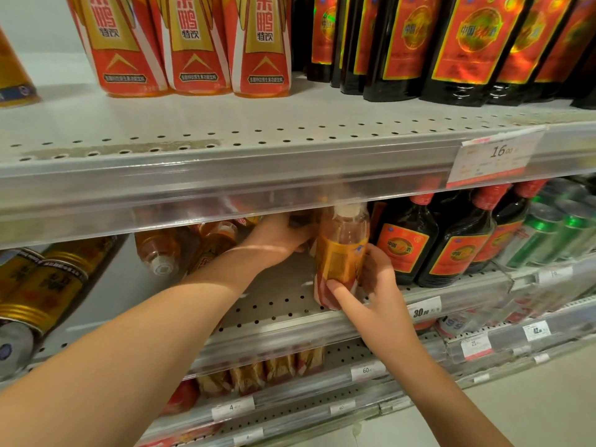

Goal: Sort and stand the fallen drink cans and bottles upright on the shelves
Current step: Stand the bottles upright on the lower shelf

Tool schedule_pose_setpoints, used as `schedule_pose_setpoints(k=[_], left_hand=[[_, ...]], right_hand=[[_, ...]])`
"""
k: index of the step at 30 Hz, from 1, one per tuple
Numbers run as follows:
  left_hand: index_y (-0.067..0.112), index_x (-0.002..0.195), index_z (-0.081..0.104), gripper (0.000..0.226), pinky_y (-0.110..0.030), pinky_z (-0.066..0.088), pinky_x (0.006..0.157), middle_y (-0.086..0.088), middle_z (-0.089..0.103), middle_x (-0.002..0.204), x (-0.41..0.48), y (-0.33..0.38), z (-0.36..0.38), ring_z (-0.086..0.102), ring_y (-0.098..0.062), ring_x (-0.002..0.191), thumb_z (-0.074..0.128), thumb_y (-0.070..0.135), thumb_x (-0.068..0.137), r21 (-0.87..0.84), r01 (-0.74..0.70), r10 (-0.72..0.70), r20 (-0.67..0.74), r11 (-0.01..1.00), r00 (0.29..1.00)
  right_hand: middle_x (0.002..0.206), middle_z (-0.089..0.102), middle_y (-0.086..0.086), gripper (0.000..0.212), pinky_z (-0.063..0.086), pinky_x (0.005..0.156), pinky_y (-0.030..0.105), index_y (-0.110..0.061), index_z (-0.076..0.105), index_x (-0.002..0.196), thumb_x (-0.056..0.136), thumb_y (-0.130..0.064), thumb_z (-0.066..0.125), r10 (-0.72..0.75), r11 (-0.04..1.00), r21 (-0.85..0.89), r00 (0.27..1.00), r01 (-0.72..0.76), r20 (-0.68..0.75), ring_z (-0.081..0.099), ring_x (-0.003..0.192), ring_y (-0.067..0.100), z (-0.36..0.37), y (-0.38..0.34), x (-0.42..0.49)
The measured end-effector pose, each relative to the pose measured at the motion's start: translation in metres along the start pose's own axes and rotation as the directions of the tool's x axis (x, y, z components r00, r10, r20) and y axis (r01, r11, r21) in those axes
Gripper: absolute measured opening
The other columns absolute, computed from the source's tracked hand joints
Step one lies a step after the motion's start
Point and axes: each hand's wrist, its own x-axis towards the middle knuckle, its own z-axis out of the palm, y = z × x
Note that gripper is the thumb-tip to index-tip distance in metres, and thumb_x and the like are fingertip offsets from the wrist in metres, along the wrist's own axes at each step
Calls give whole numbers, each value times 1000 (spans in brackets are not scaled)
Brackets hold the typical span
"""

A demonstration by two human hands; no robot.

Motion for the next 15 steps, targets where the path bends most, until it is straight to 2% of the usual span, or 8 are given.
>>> schedule_pose_setpoints(k=[5, 10, 12, 15], left_hand=[[10, 125, 65, 28, -43, 61, 88, -10, 71, 116, 6, 2, 2, 71, -25, 100, 66, 20, 98, -9, 4, -4, 20, 1000, 1000], [17, 121, 65, 23, -21, 59, 64, -1, 71, 109, 14, 6, 4, 70, -13, 89, 65, 24, 99, 148, -52, 36, 109, 988, 993], [20, 120, 64, 24, -17, 55, 60, 3, 70, 105, 18, 6, 5, 69, -11, 89, 64, 31, 99, 172, -40, 24, 99, 984, 995], [23, 108, 62, 16, -18, 55, 59, 6, 65, 91, 22, 10, 5, 67, -11, 85, 61, 37, 100, 148, -51, 36, 102, 988, 994]], right_hand=[[122, 61, -30, 68, 49, 89, 18, -53, 35, 133, 81, -48, 78, 23, 998, -52, 1000, -23, 7, 60, 113, -7, -2, 5, 4], [124, 63, -12, 64, 54, 95, 37, -42, 42, 138, 83, -56, 72, 32, 991, -127, 998, -39, -61, 63, 113, 5, 2, 5, 6], [127, 61, -9, 61, 54, 97, 39, -38, 45, 139, 87, -53, 71, 27, 992, -116, 995, -39, -97, 62, 114, 7, 3, 4, 5], [125, 61, -18, 54, 52, 96, 32, -40, 46, 138, 90, -51, 69, 1, 992, -126, 993, -17, -121, 58, 117, 0, 2, 4, 0]])
